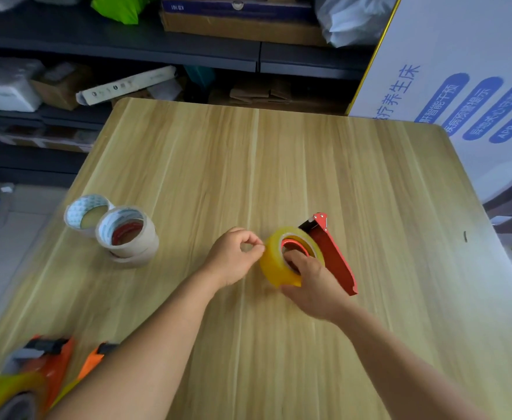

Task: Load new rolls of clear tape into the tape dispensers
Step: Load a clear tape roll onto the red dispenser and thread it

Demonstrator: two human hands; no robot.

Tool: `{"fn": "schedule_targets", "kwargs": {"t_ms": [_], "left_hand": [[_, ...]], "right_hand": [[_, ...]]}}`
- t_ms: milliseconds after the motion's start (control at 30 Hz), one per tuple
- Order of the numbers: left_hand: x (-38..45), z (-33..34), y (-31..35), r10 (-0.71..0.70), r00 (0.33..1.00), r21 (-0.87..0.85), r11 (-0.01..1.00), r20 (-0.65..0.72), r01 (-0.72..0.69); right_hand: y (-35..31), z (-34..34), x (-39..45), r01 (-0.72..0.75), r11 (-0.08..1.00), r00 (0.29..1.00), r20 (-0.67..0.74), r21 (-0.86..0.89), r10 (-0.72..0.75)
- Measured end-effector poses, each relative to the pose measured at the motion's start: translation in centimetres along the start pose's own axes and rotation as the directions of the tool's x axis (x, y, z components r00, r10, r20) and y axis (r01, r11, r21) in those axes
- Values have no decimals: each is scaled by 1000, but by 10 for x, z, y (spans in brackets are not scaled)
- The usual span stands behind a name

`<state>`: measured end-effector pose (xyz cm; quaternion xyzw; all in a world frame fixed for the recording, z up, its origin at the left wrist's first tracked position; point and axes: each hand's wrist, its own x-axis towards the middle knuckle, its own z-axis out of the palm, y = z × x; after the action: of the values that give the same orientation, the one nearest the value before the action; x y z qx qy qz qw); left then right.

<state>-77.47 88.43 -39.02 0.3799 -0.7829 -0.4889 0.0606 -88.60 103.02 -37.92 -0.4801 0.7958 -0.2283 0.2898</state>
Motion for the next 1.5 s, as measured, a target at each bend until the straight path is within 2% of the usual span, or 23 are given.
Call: {"fn": "schedule_targets", "kwargs": {"t_ms": [100,200,300,433,533,633,700,800,900,967,1067,1200,1267,1433,1500], "left_hand": [[-3,-3,19,3,997,-50,999,78,1],[-6,1,38,49,995,54,997,92,-54],[-11,8,55,83,995,127,988,59,-90],[-16,18,72,96,995,181,978,39,-102],[-18,19,86,101,994,244,964,43,-108],[-19,20,93,59,994,302,950,89,-84],[-20,25,90,10,994,276,960,110,-40],[-21,34,81,-46,995,237,971,85,25],[-21,42,69,-99,990,173,982,104,80],[-22,46,62,-110,986,146,985,129,91],[-20,49,54,-111,987,86,991,120,101],[-12,49,49,-63,996,232,971,58,48],[-7,49,42,-86,995,215,974,50,73],[1,50,33,-242,940,-12,968,239,252],[3,51,33,-245,931,-16,966,272,259]], "right_hand": [[6,-27,-9,-86,989,991,116,117,72],[11,-42,-14,-206,960,967,187,188,171],[9,-49,-16,-277,947,953,169,161,250],[-2,-47,-18,-288,957,956,45,-37,289],[2,-56,-23,-288,954,958,28,83,287],[9,-74,-29,-306,944,947,139,122,289],[9,-77,-33,-316,947,937,171,52,304],[3,-72,-35,-285,948,943,136,-141,304],[2,-48,-35,-218,890,968,24,-399,248],[9,-29,-33,-209,844,977,-63,-494,204],[21,-17,-31,-229,845,973,-148,-483,179],[23,-25,-31,-235,911,971,-123,-338,205],[21,-25,-31,-228,918,972,-123,-326,198],[20,-23,-28,-247,915,968,-125,-319,218],[21,-23,-27,-247,922,968,-124,-298,219]]}}
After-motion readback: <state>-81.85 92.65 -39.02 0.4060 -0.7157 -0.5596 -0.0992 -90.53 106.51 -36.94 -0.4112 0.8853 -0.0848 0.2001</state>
